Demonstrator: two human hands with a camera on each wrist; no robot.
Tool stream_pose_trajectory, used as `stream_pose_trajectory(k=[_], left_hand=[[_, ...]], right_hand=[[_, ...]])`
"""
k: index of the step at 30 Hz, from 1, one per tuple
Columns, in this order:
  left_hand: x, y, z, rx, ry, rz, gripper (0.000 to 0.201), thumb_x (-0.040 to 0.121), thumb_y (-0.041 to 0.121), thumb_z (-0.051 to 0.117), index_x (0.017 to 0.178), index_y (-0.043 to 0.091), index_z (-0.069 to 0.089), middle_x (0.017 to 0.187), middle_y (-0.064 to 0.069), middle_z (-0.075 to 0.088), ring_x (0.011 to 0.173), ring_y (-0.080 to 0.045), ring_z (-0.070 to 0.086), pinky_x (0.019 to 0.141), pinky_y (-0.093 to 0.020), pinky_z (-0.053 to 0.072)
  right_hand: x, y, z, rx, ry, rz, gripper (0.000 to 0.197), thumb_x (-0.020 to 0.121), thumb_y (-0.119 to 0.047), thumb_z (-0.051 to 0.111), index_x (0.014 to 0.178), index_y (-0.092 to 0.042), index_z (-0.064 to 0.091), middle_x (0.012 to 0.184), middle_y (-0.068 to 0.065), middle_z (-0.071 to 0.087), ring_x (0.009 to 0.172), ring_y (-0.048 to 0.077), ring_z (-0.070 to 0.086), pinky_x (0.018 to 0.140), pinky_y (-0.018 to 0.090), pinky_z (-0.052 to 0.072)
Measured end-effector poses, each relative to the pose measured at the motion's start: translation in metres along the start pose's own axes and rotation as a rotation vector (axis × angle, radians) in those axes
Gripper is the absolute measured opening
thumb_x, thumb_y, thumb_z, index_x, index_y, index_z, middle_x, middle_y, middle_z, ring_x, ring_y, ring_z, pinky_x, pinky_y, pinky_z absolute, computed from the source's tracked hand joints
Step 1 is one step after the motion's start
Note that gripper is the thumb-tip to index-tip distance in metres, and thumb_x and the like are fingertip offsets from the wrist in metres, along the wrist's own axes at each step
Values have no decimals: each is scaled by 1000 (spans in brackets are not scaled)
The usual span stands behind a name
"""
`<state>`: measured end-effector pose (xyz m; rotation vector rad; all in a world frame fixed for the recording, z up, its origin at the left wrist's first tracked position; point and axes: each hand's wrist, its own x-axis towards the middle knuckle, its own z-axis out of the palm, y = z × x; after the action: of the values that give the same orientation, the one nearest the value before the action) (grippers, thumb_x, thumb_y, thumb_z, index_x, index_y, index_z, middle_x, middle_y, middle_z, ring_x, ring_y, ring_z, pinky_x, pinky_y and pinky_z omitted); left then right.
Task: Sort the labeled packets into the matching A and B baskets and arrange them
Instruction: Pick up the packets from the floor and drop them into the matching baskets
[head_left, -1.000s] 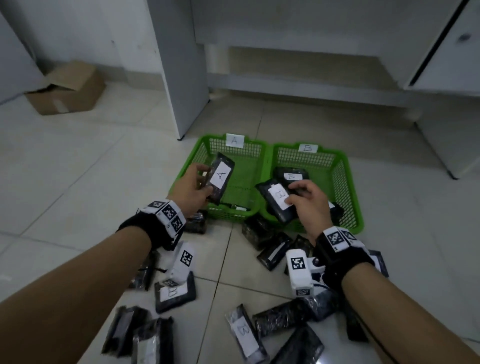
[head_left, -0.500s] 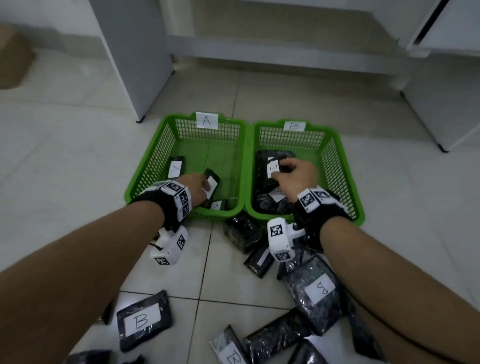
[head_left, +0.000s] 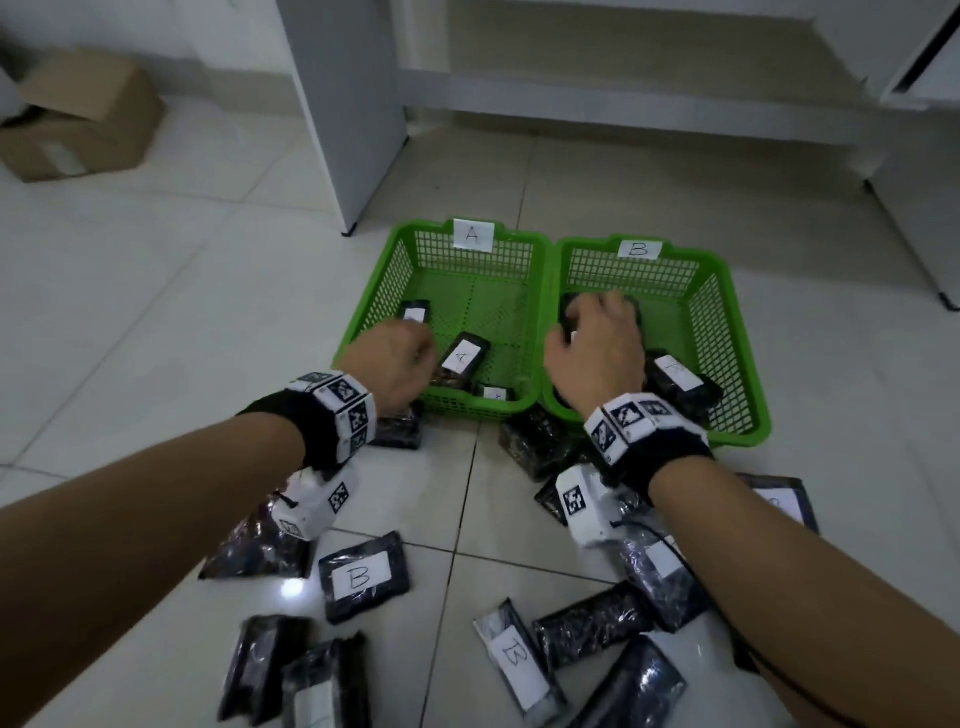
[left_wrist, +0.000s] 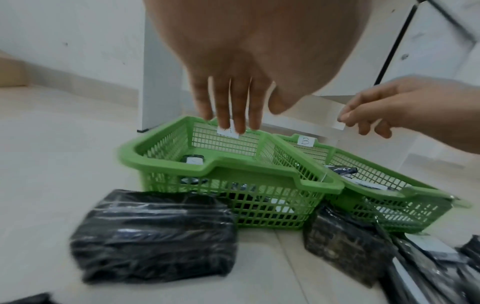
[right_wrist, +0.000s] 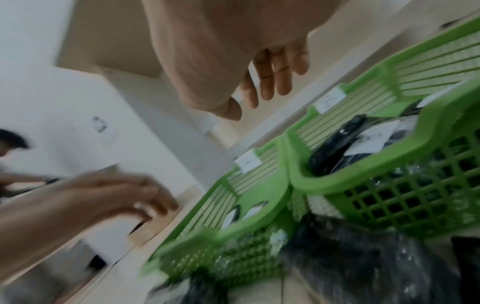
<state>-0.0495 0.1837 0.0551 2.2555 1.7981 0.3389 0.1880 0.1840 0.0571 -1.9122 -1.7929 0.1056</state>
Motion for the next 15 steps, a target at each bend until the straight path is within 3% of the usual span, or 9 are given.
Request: stream_pose_trajectory(k=[2, 5, 7, 10, 13, 15], left_hand=[[-20, -8, -13, -42, 224, 69, 18, 94, 23, 50, 91, 11, 62, 91, -9, 66, 81, -29, 60, 68, -34, 44], [-55, -25, -19, -76, 357, 20, 18, 86, 26, 43, 81, 14, 56, 77, -5, 62, 68, -26, 53, 62, -36, 44], [-74, -38, -11, -29, 307, -24, 21, 83, 28, 42, 79, 15, 58, 77, -5, 64, 68, -27, 55, 61, -36, 46], [-91, -51, 14, 97, 123, 10, 33, 78, 28, 39, 89, 11, 66, 93, -8, 66, 85, -31, 61, 64, -38, 51], [-95, -62, 42, 214, -42, 44, 43, 77, 17, 50, 114, 3, 65, 124, -14, 61, 111, -36, 57, 81, -45, 53], [-94, -66, 56, 282, -114, 16, 60, 77, 9, 58, 136, 1, 51, 142, -16, 48, 125, -38, 49, 93, -48, 48]], right_hand=[[-32, -21, -4, 40, -104, -127, 21, 95, -30, 55, 103, -10, 58, 102, 5, 55, 92, 22, 54, 76, 35, 49], [-80, -32, 3, -134, -315, -242, 15, 95, -28, 53, 92, -14, 58, 89, 4, 58, 80, 25, 60, 63, 30, 41], [-96, -26, 9, -300, -422, -236, 15, 92, -22, 55, 93, -13, 66, 94, 9, 67, 88, 31, 67, 67, 33, 47], [-104, -9, 14, -457, -503, -183, 20, 91, -22, 56, 103, -11, 69, 107, 12, 68, 98, 32, 68, 76, 34, 50], [-108, 4, 22, -526, -521, -178, 24, 94, -26, 60, 111, -10, 68, 118, 12, 58, 103, 32, 63, 78, 36, 48], [-110, 8, 28, -511, -509, -197, 23, 95, -22, 60, 111, -9, 69, 120, 11, 54, 106, 32, 60, 78, 38, 48]])
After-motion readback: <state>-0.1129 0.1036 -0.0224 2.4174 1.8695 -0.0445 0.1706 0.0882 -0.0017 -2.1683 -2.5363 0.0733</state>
